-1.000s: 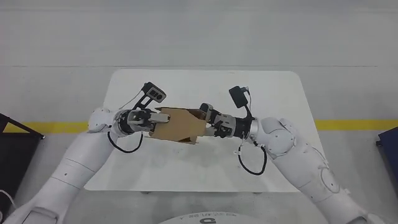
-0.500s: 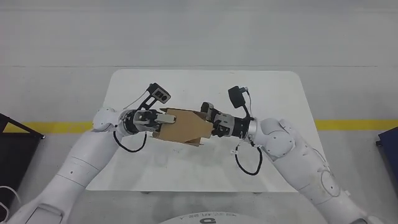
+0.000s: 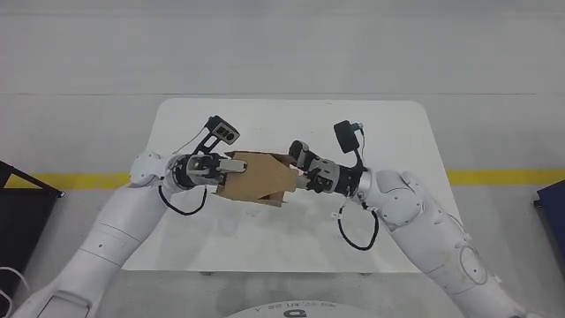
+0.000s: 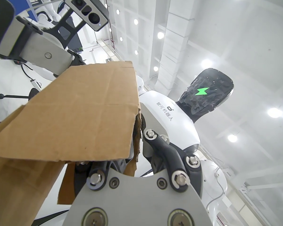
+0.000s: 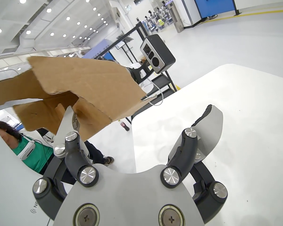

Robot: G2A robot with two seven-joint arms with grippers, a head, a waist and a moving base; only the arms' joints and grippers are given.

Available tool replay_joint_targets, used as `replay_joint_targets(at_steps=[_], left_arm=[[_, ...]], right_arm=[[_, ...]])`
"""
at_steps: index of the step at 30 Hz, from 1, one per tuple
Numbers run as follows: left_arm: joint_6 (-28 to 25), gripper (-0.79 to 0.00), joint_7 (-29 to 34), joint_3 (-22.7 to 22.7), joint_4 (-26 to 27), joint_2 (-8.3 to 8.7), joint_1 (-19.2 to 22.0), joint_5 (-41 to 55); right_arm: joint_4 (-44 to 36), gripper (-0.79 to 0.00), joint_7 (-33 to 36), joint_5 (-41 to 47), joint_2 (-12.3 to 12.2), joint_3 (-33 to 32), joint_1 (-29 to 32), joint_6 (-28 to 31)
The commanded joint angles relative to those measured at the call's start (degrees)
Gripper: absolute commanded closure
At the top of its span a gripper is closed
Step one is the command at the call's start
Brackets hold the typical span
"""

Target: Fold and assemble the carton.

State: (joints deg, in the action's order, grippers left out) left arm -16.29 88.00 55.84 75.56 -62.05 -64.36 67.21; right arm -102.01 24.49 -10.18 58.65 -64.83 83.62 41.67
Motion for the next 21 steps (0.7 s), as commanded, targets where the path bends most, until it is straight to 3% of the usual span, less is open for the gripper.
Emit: replay_joint_targets(at_steps=[1, 10, 21], left_arm=[[0.0, 0.0, 0.0, 0.7, 0.0, -0.07, -0.2, 0.4], [0.0, 0.0, 0.0, 2.6, -0.5, -0.66, -0.7, 0.0], [0.0, 0.0, 0.0, 2.9, -0.5, -1.55, -1.0, -2.7]], right_arm=[[-0.5, -0.785, -0.5, 0.5, -0.2, -1.3, 1.2, 1.8], [-4.0, -0.785, 0.2, 0.1, -1.1, -4.2, 5.7, 8.4], [-3.9, -0.785, 1.2, -2.3, -0.7, -1.8, 4.2, 3.7]])
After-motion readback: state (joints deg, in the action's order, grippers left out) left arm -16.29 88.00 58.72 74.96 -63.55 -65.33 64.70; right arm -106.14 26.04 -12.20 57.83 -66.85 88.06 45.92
